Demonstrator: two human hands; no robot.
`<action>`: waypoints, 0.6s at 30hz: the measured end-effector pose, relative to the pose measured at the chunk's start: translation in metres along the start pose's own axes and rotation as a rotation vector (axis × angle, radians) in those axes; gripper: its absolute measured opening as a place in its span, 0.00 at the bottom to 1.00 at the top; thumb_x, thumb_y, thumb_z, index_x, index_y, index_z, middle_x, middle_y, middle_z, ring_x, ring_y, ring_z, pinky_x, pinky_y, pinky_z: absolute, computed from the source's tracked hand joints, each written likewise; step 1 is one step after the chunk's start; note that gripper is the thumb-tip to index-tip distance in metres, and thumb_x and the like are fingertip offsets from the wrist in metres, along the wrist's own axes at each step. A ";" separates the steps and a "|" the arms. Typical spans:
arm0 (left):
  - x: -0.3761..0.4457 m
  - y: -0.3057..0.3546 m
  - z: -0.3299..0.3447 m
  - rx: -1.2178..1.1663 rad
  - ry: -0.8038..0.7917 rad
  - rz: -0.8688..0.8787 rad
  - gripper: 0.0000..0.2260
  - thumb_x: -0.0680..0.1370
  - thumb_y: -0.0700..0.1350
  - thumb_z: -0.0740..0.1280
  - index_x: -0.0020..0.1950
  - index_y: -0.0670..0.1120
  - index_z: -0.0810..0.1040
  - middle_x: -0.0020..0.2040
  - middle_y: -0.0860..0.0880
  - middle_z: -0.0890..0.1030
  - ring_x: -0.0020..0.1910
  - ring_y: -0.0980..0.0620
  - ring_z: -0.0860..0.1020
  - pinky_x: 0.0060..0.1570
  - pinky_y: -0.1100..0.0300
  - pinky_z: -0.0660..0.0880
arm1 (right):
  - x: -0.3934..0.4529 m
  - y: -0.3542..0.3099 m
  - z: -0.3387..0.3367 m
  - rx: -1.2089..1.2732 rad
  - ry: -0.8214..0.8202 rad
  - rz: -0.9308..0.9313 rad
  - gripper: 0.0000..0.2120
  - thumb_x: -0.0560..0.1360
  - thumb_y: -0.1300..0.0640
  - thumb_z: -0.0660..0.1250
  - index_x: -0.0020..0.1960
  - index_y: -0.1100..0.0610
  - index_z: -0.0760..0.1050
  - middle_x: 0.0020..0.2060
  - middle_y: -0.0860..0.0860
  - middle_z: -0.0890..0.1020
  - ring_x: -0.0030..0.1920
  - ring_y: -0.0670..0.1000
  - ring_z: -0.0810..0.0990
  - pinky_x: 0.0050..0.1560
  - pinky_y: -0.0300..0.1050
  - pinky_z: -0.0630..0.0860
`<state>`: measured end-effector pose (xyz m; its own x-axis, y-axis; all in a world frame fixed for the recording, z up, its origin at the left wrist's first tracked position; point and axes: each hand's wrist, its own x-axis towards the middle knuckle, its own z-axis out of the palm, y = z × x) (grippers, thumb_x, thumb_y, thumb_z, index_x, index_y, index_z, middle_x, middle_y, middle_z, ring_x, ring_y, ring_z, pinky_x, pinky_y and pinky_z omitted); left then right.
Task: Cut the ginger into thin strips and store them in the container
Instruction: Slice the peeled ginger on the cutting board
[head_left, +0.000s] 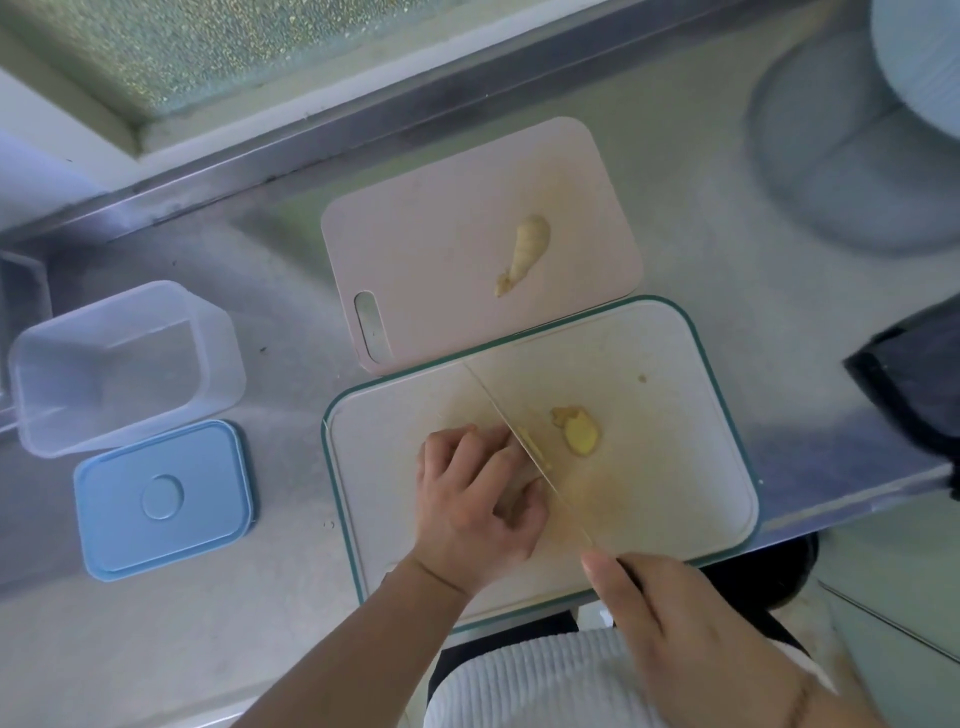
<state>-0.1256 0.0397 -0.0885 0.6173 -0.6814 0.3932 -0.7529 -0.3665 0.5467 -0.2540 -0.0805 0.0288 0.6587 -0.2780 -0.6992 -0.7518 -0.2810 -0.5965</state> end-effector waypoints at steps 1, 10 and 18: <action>0.001 0.000 0.000 -0.009 -0.004 0.003 0.12 0.71 0.42 0.72 0.52 0.50 0.76 0.47 0.48 0.84 0.44 0.45 0.81 0.56 0.57 0.68 | 0.006 -0.003 0.000 0.004 0.009 -0.028 0.44 0.62 0.19 0.39 0.35 0.58 0.69 0.25 0.52 0.70 0.28 0.47 0.69 0.35 0.42 0.69; 0.000 -0.001 0.000 -0.005 -0.006 0.000 0.13 0.70 0.43 0.73 0.53 0.50 0.77 0.47 0.48 0.83 0.44 0.44 0.81 0.54 0.55 0.69 | 0.004 0.000 -0.001 -0.003 0.024 0.006 0.52 0.55 0.15 0.34 0.44 0.55 0.76 0.38 0.57 0.79 0.42 0.50 0.77 0.52 0.45 0.73; 0.002 0.000 -0.001 -0.017 0.005 0.007 0.06 0.77 0.48 0.65 0.52 0.49 0.77 0.49 0.48 0.83 0.43 0.44 0.80 0.48 0.52 0.71 | 0.053 -0.016 0.002 0.039 0.003 -0.149 0.36 0.70 0.28 0.44 0.33 0.60 0.69 0.23 0.50 0.69 0.25 0.47 0.66 0.32 0.47 0.68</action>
<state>-0.1247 0.0386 -0.0870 0.6128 -0.6811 0.4008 -0.7535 -0.3506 0.5562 -0.2072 -0.0890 0.0007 0.7631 -0.2390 -0.6005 -0.6463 -0.2836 -0.7085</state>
